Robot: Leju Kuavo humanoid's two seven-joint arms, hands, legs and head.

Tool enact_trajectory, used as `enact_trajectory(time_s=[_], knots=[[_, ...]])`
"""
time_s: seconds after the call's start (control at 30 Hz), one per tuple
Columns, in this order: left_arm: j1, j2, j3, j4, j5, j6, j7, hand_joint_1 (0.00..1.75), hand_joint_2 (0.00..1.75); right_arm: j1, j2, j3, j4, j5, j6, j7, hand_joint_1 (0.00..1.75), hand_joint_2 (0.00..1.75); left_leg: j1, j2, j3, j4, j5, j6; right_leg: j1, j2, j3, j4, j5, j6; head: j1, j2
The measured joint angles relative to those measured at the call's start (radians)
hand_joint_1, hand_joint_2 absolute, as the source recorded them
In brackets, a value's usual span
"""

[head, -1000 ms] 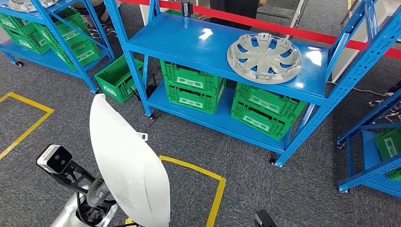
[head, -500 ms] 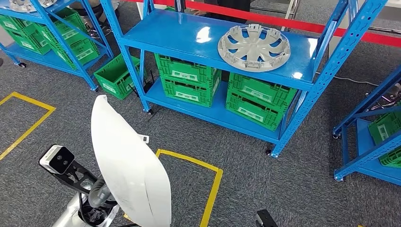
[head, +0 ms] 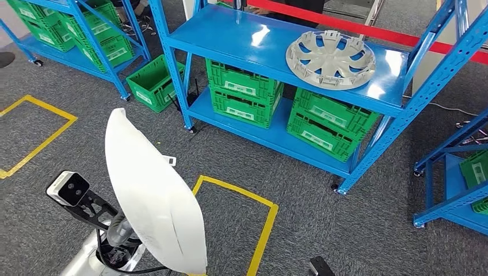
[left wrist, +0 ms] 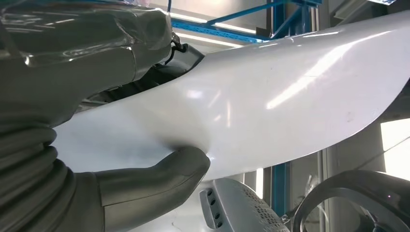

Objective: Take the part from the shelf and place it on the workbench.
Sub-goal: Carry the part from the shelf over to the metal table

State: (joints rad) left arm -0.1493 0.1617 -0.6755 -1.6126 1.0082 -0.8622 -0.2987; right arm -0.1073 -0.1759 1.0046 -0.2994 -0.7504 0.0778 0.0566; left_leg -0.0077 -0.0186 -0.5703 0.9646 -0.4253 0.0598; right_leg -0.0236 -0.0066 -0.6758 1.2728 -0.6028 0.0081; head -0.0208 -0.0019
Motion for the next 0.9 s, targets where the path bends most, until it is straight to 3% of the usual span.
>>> enact_trajectory(time_s=[0.03,0.07,0.13,0.2,0.27,0.3,0.37,0.47,0.5,0.53,0.57,0.6,0.67,0.73,0.8,0.83,0.9], knots=[[0.0,0.0,-0.001,0.002,0.0,0.0,-0.001,1.75,1.75,0.001,-0.002,0.0,0.0,0.001,0.001,0.002,0.0,0.0,-0.001,-0.009,-0.002,0.003,0.0,0.0,0.0,0.001,-0.003,0.006,0.007,0.007,0.0,0.0],[0.0,0.0,-0.002,0.003,0.0,0.0,-0.002,1.75,1.75,0.001,-0.003,0.0,0.0,0.002,0.002,0.004,0.0,0.0,-0.001,-0.018,-0.003,0.008,0.0,-0.001,-0.001,0.003,0.014,-0.029,0.029,0.017,0.0,0.0],[0.0,0.0,-0.003,0.005,0.0,0.0,-0.005,1.75,1.75,0.0,-0.004,0.0,0.0,0.002,-0.002,0.004,0.0,0.0,-0.001,-0.038,-0.01,0.024,-0.005,-0.008,-0.005,0.025,0.078,-0.165,0.085,0.033,0.0,0.0],[0.001,0.001,-0.004,0.006,0.0,-0.001,-0.01,1.75,1.75,0.0,-0.003,0.0,0.0,0.003,-0.009,0.005,0.0,0.0,-0.003,-0.053,-0.024,0.041,-0.009,-0.017,-0.005,0.042,0.113,-0.244,0.11,0.029,-0.001,0.0],[0.002,0.002,-0.006,0.006,-0.001,-0.002,-0.016,1.75,1.75,0.0,-0.001,0.0,0.0,0.007,-0.015,0.009,0.0,0.0,-0.002,-0.066,-0.036,0.049,-0.007,-0.025,-0.001,0.033,0.114,-0.249,0.113,0.018,-0.001,0.0],[0.003,0.002,-0.006,0.006,-0.003,-0.002,-0.019,1.75,1.75,-0.001,0.001,0.0,0.0,0.011,-0.016,0.012,0.0,0.0,0.0,-0.064,-0.039,0.051,-0.008,-0.03,-0.002,0.027,0.114,-0.25,0.116,0.014,-0.001,0.0],[0.003,0.005,-0.007,0.007,-0.006,-0.003,-0.026,1.75,1.75,-0.005,0.003,0.0,0.0,0.018,-0.017,0.017,0.0,0.0,0.002,-0.036,-0.058,0.086,-0.032,-0.043,-0.007,0.013,0.115,-0.253,0.119,0.005,-0.004,0.0],[0.003,0.007,-0.007,0.007,-0.012,-0.005,-0.031,1.75,1.75,-0.005,0.003,-0.001,0.0,0.022,-0.017,0.023,0.0,0.0,0.013,0.009,-0.14,0.266,-0.118,-0.062,-0.009,-0.011,0.115,-0.253,0.12,-0.002,-0.008,0.0],[0.004,0.008,-0.008,0.007,-0.013,-0.006,-0.032,1.75,1.75,-0.005,0.003,-0.001,0.0,0.023,-0.017,0.023,0.0,0.0,0.017,0.013,-0.165,0.319,-0.134,-0.066,-0.008,-0.021,0.114,-0.253,0.12,-0.002,-0.008,0.0],[0.005,0.008,-0.008,0.007,-0.014,-0.007,-0.032,1.75,1.75,-0.005,0.004,-0.001,0.0,0.024,-0.017,0.024,0.0,0.0,0.02,0.016,-0.174,0.338,-0.133,-0.068,-0.008,-0.031,0.114,-0.253,0.119,-0.001,-0.008,0.0],[0.005,0.008,-0.008,0.008,-0.015,-0.008,-0.033,1.75,1.75,-0.005,0.004,-0.001,0.0,0.025,-0.016,0.024,0.0,0.0,0.022,0.02,-0.162,0.316,-0.114,-0.068,-0.008,-0.041,0.114,-0.253,0.119,-0.001,-0.008,0.0],[0.005,0.009,-0.008,0.008,-0.017,-0.009,-0.034,1.75,1.75,-0.006,0.005,-0.001,-0.001,0.026,-0.016,0.024,0.0,0.0,0.022,0.027,-0.131,0.256,-0.083,-0.066,-0.008,-0.05,0.115,-0.253,0.119,-0.001,-0.008,0.0],[0.003,0.009,-0.007,0.008,-0.02,-0.011,-0.037,1.75,1.75,-0.007,0.007,-0.001,-0.001,0.029,-0.016,0.024,0.0,0.0,0.015,0.07,-0.058,0.114,-0.036,-0.057,-0.004,-0.066,0.116,-0.254,0.118,0.001,-0.008,0.0],[0.001,0.009,-0.007,0.008,-0.023,-0.013,-0.041,1.75,1.75,-0.008,0.007,-0.002,-0.001,0.033,-0.016,0.024,0.0,0.0,0.003,0.093,-0.03,0.052,-0.027,-0.046,0.001,-0.082,0.116,-0.255,0.117,0.008,-0.007,0.0],[0.002,0.01,-0.007,0.008,-0.024,-0.015,-0.043,1.75,1.75,-0.009,0.008,-0.002,-0.001,0.034,-0.016,0.024,0.0,0.0,-0.002,0.071,-0.03,0.045,-0.022,-0.034,0.001,-0.099,0.119,-0.259,0.116,0.019,-0.008,0.0],[0.002,0.01,-0.007,0.008,-0.024,-0.016,-0.043,1.75,1.75,-0.01,0.009,-0.003,-0.002,0.035,-0.016,0.024,0.0,0.0,-0.001,0.06,-0.025,0.038,-0.017,-0.027,-0.001,-0.092,0.119,-0.256,0.112,0.023,-0.007,0.0],[0.0,0.009,-0.007,0.008,-0.025,-0.018,-0.044,1.75,1.75,-0.011,0.01,-0.004,-0.003,0.036,-0.016,0.023,0.0,0.0,0.003,0.037,-0.015,0.023,-0.004,-0.012,-0.002,-0.049,0.094,-0.197,0.078,0.02,-0.004,0.0]])
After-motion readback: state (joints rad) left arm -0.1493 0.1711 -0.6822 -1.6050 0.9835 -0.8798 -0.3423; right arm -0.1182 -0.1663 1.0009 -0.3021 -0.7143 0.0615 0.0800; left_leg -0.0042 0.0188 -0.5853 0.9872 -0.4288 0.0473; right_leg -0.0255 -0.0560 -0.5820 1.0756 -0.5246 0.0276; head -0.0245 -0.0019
